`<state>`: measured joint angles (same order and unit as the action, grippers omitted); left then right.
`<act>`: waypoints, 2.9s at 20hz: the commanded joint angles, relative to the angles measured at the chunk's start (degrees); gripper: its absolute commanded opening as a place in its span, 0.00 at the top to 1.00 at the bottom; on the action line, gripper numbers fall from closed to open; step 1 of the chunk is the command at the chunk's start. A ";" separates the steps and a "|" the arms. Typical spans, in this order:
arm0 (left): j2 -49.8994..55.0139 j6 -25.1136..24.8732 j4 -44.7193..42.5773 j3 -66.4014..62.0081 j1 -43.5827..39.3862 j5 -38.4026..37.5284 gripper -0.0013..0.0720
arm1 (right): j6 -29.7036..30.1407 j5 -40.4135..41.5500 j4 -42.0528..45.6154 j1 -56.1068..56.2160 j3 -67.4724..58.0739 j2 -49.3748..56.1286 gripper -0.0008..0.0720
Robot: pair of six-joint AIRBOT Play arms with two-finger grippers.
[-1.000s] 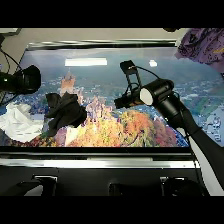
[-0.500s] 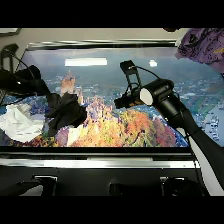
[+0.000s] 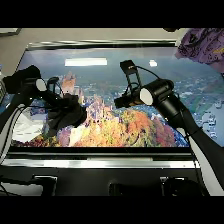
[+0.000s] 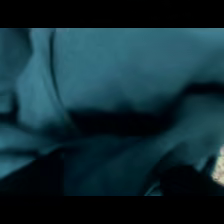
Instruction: Fold the clothes and pants, and hang the long-sleeved shirts on hangers.
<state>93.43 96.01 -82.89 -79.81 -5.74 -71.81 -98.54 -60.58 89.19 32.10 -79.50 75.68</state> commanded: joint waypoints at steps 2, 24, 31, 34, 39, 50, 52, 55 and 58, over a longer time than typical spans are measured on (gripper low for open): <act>2.80 -3.43 4.28 0.09 -1.95 -1.44 0.96 | -0.04 0.48 -0.20 0.04 -0.07 -0.04 0.94; -3.26 -8.94 29.51 -2.19 -6.40 2.71 0.01 | -5.07 -19.50 -10.08 -35.17 8.63 -12.90 0.59; -3.43 -9.03 29.55 -2.16 8.33 0.46 0.01 | 10.56 -0.31 -51.89 -24.63 46.16 -12.90 0.34; -3.41 -9.05 29.53 -2.16 9.16 0.46 0.01 | 7.26 12.90 -55.52 -14.25 49.46 -12.87 0.34; -3.37 -9.05 29.53 -2.16 9.11 0.90 0.01 | 1.27 21.88 -55.69 -4.52 49.46 -8.85 0.34; 5.55 -15.82 35.06 -1.99 5.68 3.02 0.02 | -1.90 19.98 -49.44 -3.74 47.71 -10.84 0.94; 7.87 -16.63 35.95 -1.99 5.60 2.64 0.02 | -3.76 18.40 -46.80 -3.74 47.71 -12.07 0.94; 9.14 -21.05 35.91 -1.99 5.29 2.03 0.02 | -4.26 18.47 -46.05 -3.74 47.71 -12.70 0.94; 10.16 -22.82 35.93 -1.99 3.91 1.75 0.02 | -5.95 18.49 -46.14 -3.74 47.71 -12.72 0.94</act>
<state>102.21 76.05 -47.48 -81.82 -0.82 -69.60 -102.85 -41.58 42.26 28.29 -31.75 63.29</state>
